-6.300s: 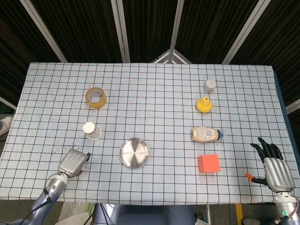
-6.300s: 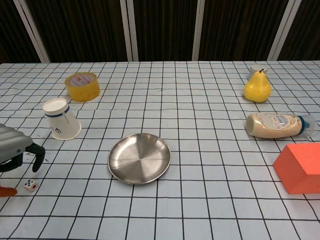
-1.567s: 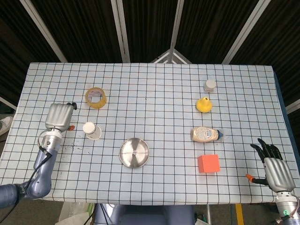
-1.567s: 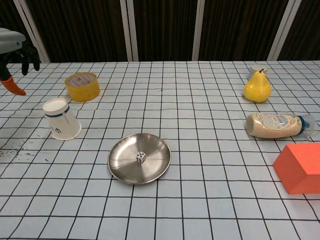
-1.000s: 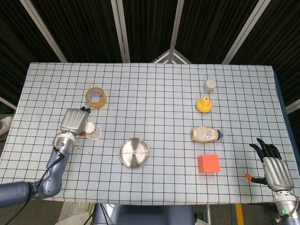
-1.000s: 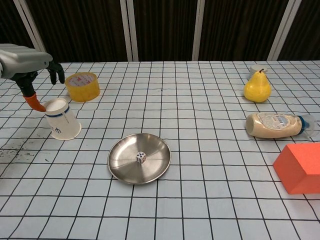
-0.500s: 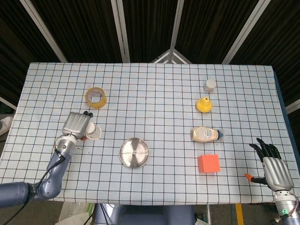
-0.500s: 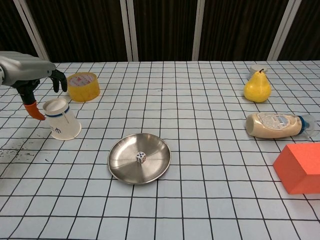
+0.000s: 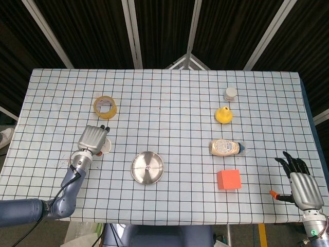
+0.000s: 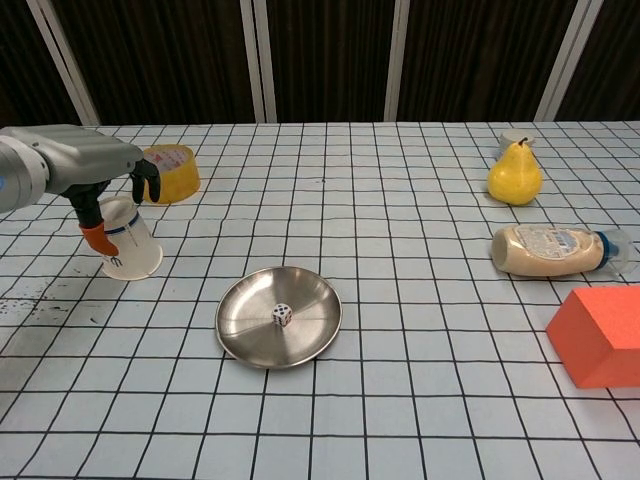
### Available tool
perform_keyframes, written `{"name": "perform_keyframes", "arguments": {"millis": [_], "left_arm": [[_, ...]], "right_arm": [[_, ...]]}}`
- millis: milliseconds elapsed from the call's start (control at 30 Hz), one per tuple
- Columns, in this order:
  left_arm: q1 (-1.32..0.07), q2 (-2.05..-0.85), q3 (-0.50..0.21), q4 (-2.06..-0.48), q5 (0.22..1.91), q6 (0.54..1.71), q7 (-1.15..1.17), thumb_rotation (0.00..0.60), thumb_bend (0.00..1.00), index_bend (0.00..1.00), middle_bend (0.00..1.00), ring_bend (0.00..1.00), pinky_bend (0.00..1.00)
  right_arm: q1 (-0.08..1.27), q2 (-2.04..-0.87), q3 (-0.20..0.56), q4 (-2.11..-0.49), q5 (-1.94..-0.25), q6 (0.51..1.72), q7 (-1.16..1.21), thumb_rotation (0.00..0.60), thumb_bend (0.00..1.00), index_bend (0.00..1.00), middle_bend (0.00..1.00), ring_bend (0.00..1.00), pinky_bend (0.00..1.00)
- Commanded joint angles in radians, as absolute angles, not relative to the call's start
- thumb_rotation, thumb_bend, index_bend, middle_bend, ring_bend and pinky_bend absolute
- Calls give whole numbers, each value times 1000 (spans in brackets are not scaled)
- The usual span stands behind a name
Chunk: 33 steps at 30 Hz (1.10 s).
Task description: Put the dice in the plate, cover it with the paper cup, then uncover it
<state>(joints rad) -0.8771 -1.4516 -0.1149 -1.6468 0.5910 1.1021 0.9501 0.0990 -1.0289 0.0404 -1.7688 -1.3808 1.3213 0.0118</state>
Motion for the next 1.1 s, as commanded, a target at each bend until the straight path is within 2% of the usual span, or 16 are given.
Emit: {"name": "perform_keyframes", "arguments": {"millis": [33, 700, 933, 1100], "left_arm": [[-878, -1451, -114, -1647, 594, 1108, 948, 600, 128, 332, 362, 715, 863], [-881, -1397, -102, -1674, 568, 1116, 939, 600, 137, 347, 376, 715, 863], [-888, -1407, -94, -1663, 567, 1115, 945, 600, 193, 366, 386, 715, 863], [-893, -1418, -93, -1656, 567, 1111, 942, 600, 269, 410, 432, 718, 863]], "right_arm": [[99, -1028, 39, -1769, -1382, 1320, 12, 600, 143, 175, 33, 102, 0], [101, -1029, 36, -1774, -1379, 1314, 8, 600, 142, 189, 33, 102, 0], [99, -1026, 37, -1771, -1377, 1316, 16, 600, 143, 189, 33, 102, 0], [97, -1023, 37, -1771, -1377, 1319, 20, 600, 143, 189, 33, 102, 0]]}}
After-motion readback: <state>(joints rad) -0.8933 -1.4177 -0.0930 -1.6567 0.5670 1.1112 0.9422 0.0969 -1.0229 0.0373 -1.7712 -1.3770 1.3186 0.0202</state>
